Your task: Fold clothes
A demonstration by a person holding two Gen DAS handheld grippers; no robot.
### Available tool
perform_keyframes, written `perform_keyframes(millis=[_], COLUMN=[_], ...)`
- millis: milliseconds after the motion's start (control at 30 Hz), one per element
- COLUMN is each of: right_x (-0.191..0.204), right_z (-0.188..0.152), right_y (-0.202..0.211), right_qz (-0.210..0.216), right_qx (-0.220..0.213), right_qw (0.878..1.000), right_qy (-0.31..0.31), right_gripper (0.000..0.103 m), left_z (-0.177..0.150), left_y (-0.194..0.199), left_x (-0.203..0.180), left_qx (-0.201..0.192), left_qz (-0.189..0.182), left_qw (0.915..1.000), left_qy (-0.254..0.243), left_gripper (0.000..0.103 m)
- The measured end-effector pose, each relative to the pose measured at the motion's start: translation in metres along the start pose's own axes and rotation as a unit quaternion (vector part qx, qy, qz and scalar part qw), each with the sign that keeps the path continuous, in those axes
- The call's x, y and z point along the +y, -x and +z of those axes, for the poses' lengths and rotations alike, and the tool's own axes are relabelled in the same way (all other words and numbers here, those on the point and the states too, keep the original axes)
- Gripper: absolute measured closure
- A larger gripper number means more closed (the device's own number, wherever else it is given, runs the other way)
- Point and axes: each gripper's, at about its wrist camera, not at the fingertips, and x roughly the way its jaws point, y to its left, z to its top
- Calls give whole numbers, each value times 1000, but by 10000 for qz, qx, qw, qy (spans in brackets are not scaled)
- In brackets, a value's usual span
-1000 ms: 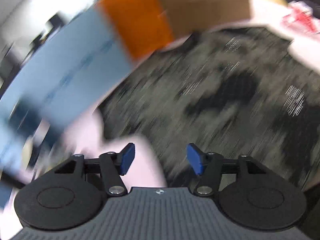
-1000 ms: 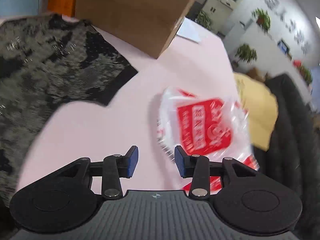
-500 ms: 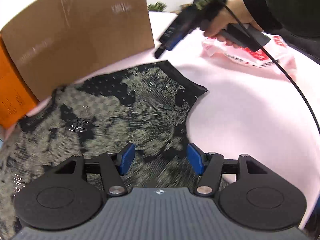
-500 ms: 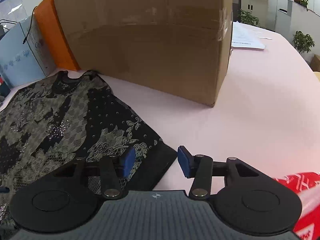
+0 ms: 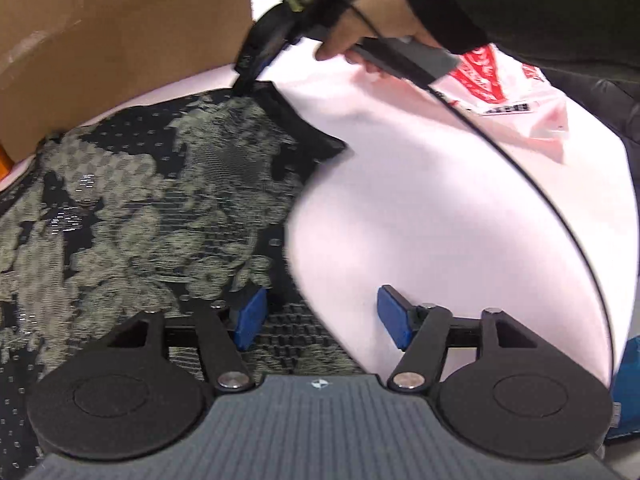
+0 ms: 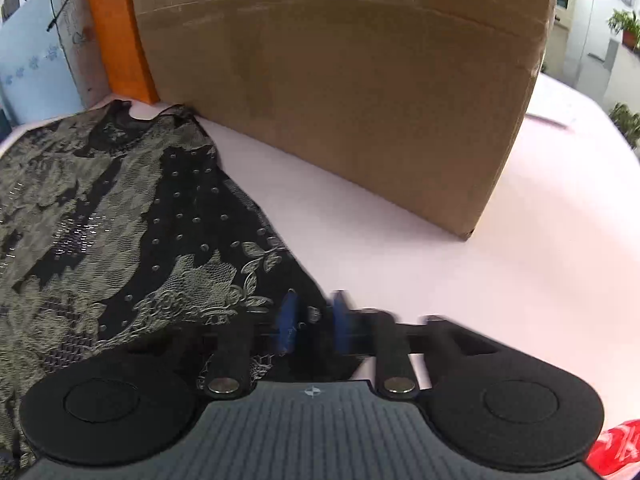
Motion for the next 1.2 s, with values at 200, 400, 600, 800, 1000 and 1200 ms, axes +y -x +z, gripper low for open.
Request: perform_keyframes(millis=[200, 400, 600, 800, 1000, 1200], right_x=[9, 12, 18, 116, 218, 221], right_z=[5, 9, -21, -53, -69, -87], right_y=[-4, 15, 74, 103, 92, 104], right_qz=[-679, -1206, -1044, 36, 679, 338], right_qx=[93, -181, -311, 269, 553, 848], right_qw=[9968, 9923, 9913, 9996, 9937, 9953], right_qy=[418, 207, -735, -62, 698, 322], right_gripper=[97, 75, 55, 53, 37, 29], left_z=[-5, -14, -45, -91, -122, -158], left_y=[2, 28, 74, 97, 108, 122], left_x=[-27, -14, 80, 225, 301, 294], left_qx=[10, -181, -573, -167, 411, 303], left_qz=[-350, -508, 607, 2396, 2879, 3238], left_qw=[9986, 9985, 9927, 9534, 9375, 9454], left_qy=[-408, -86, 873, 1826, 1911, 210], left_gripper=[37, 36, 32, 30, 30, 23])
